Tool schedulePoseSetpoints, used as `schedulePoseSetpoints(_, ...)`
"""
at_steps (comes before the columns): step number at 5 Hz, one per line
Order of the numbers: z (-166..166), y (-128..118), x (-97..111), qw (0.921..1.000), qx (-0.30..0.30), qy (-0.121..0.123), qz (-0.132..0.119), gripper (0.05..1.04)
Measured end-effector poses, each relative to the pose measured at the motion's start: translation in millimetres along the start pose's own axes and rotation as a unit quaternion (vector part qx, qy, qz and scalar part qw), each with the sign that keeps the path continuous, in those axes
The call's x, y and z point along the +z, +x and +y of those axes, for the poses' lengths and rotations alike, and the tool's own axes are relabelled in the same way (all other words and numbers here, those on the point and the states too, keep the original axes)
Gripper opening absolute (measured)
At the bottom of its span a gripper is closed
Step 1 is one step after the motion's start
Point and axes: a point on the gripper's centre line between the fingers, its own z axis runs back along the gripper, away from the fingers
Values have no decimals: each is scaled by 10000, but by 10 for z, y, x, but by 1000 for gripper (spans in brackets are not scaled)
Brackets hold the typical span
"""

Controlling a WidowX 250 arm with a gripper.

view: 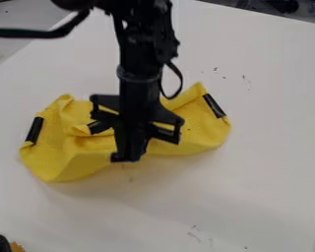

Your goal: Fold the cloth from bottom to top

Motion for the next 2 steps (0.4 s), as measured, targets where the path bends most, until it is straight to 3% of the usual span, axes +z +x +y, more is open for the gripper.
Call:
schedulePoseSetpoints(1,277,288,-8,9992,-400,-8,80,72)
schedulePoseSetpoints(2,559,693,-159,9948,-983,-234,88,71)
